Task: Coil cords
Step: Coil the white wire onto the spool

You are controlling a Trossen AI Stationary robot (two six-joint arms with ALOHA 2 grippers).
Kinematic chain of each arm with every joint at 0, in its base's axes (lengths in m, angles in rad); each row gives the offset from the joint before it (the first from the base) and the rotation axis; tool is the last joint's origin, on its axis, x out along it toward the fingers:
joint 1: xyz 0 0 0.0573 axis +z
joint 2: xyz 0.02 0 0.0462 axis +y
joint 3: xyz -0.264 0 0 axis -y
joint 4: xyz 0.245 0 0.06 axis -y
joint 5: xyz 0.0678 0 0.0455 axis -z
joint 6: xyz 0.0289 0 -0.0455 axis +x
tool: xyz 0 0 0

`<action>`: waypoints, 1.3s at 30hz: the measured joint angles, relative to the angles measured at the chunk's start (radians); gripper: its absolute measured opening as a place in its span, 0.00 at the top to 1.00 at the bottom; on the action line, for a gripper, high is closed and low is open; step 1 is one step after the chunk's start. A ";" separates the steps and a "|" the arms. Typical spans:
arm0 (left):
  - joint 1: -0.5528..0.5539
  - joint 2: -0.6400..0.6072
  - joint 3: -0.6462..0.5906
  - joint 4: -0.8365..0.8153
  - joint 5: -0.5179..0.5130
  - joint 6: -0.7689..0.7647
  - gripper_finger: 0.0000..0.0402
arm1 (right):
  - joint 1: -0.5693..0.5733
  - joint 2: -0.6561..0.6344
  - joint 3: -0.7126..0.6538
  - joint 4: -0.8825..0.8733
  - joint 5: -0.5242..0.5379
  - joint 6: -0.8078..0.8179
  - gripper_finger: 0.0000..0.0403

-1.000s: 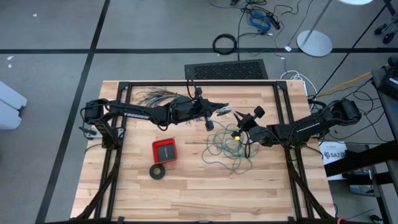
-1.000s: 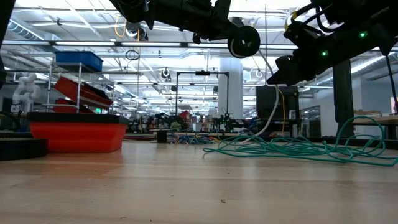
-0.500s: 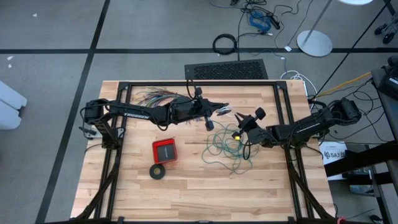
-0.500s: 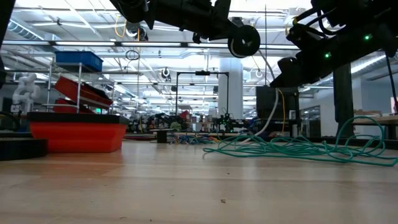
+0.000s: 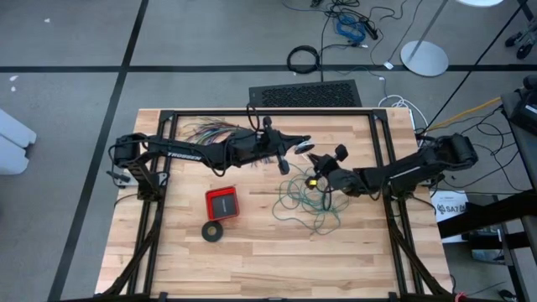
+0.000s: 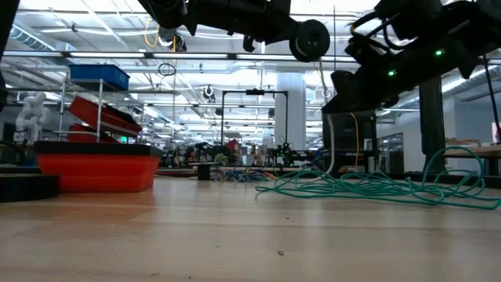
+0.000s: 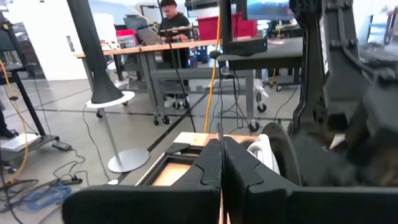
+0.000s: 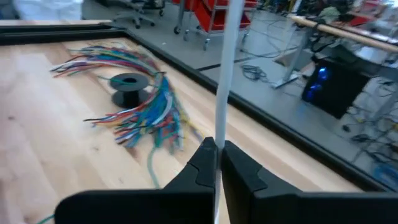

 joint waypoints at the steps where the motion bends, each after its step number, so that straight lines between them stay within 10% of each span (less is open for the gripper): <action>1: 0.000 0.000 0.000 0.006 0.000 -0.007 1.00 | -0.001 0.022 0.011 0.000 -0.003 -0.001 1.00; 15: 0.000 0.017 0.000 -0.015 -0.109 0.100 1.00 | 0.000 0.152 0.241 -0.087 -0.133 -0.107 1.00; 39: -0.008 0.043 0.000 -0.206 -0.121 0.318 1.00 | 0.055 -0.081 0.333 -0.317 -0.154 -0.145 1.00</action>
